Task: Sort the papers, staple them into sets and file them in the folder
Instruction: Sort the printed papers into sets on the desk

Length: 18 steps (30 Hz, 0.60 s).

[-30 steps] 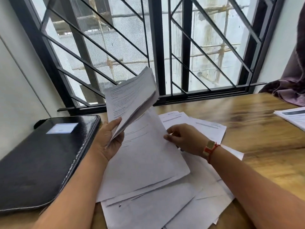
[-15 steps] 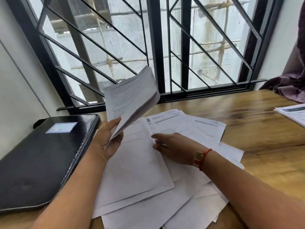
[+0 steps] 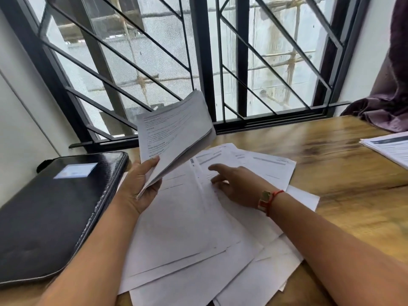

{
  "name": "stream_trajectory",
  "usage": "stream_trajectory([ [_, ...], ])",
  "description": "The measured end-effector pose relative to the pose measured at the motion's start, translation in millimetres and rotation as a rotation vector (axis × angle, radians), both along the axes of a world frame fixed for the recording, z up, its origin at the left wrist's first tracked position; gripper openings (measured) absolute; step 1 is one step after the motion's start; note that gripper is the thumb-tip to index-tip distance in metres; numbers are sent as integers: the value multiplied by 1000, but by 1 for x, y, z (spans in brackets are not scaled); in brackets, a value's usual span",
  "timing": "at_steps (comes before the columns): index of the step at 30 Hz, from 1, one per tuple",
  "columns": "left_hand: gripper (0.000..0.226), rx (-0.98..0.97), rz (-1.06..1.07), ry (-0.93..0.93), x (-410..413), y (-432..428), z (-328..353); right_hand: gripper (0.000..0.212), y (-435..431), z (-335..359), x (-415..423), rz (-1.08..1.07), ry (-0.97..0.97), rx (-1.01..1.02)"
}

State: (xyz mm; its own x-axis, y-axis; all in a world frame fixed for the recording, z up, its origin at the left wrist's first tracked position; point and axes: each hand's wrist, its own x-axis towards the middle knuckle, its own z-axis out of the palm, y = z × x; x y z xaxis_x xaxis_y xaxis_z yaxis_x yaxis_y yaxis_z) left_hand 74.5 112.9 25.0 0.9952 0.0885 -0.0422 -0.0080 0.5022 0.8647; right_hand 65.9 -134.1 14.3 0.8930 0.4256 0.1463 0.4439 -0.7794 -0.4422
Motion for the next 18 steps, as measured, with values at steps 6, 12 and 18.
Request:
stream_trajectory([
  [6, 49, 13, 11, -3, 1, 4, 1, 35, -3, 4, 4, -234, -48, -255],
  [12, 53, 16, 15, 13, 5, 4, -6, 35, 13, 3, -5, -173, -46, -162],
  [18, 57, 16, 31, 20, 8, 6, -10, 42, -3, 8, -1, -321, 13, -251],
])
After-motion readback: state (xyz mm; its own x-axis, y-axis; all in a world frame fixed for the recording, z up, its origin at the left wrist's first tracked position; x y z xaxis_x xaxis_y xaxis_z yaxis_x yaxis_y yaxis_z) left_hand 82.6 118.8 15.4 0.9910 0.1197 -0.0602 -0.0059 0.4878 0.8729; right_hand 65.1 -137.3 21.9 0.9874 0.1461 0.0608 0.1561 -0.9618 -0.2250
